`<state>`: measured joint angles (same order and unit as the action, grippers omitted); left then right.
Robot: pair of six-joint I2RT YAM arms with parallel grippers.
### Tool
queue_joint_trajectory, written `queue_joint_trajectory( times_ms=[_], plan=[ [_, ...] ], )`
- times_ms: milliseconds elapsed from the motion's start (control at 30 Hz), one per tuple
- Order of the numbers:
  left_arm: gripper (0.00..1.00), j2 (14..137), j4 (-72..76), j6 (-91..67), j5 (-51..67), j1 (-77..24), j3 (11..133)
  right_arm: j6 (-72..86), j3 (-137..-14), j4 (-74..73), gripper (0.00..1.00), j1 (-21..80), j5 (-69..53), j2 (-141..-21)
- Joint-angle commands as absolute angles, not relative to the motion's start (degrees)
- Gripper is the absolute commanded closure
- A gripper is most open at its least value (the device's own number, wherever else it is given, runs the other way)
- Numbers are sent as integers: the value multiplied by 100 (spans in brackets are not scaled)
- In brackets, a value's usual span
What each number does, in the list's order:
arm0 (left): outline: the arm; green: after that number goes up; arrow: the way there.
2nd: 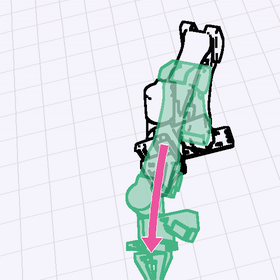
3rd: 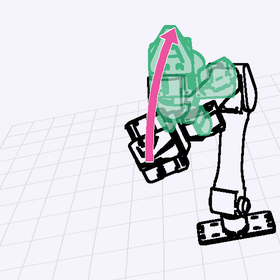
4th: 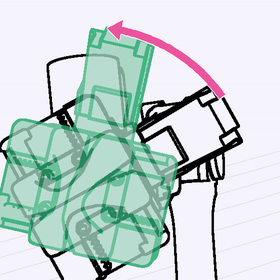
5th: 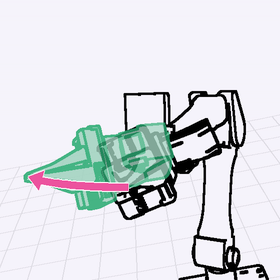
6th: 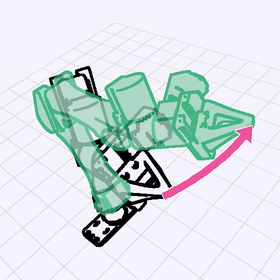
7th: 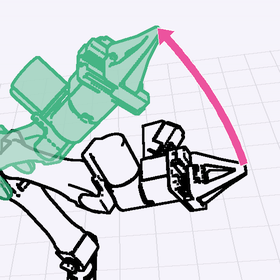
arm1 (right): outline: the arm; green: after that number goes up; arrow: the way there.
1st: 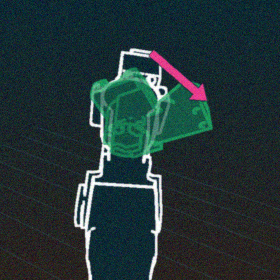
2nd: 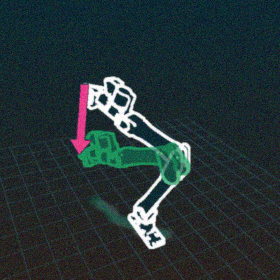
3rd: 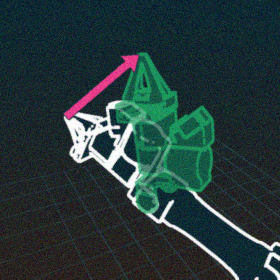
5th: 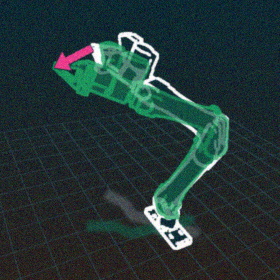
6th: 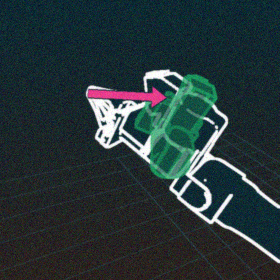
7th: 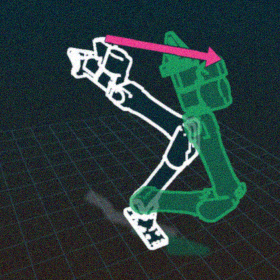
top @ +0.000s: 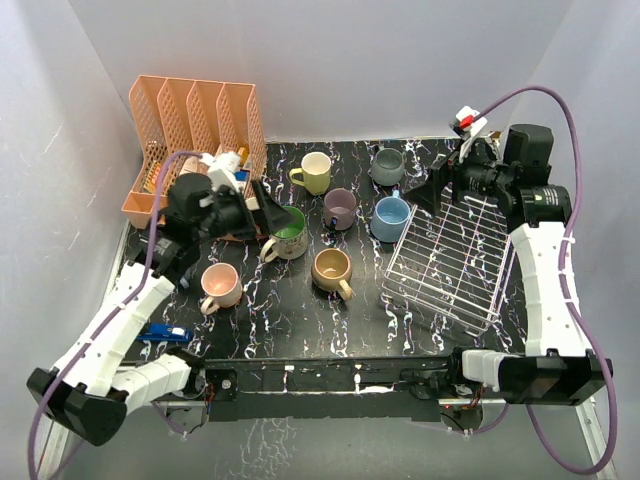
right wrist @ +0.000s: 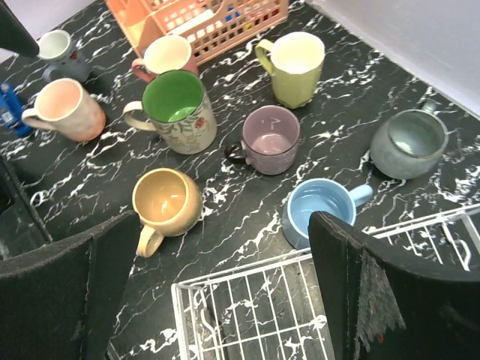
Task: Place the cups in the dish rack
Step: Pick up the cup at the center of the board.
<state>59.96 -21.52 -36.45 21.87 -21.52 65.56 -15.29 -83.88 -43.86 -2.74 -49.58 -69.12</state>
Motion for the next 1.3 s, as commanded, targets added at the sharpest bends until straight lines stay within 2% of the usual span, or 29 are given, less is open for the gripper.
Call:
queue_joint_trajectory(
  times_ms=[0,200,367,533,700,800,933,1267],
  plan=[
    [11,6128,-2272,-3671,1351,-3310,6646,-2353,-8774,-4721,2,-296,-5556,-7288],
    [11,6085,-2056,-3966,883,-4014,6327,-2857,-8694,-5003,2,-299,-5377,-7560],
    [15,5694,-1496,-4223,766,-4204,5631,-2917,-8127,-4846,2,-301,-5670,-7296],
    [20,5828,-1480,-4861,544,-4668,5576,-3054,-7981,-4920,2,-305,-5989,-6984],
    [20,6627,-2412,-5059,-872,-5824,6114,-2948,-7734,-4670,1,-302,-6373,-6798],
    [21,7048,-3094,-5208,-1619,-6180,6410,-2673,-7376,-4251,2,-303,-6435,-6608],
    [26,7421,-3676,-5404,-2248,-6231,6617,-2403,-7025,-3784,2,-303,-6587,-6490],
    [35,8441,-4045,-6136,-3600,-6206,7298,-2080,-6325,-2969,2,-292,-6868,-6448]
  ],
)
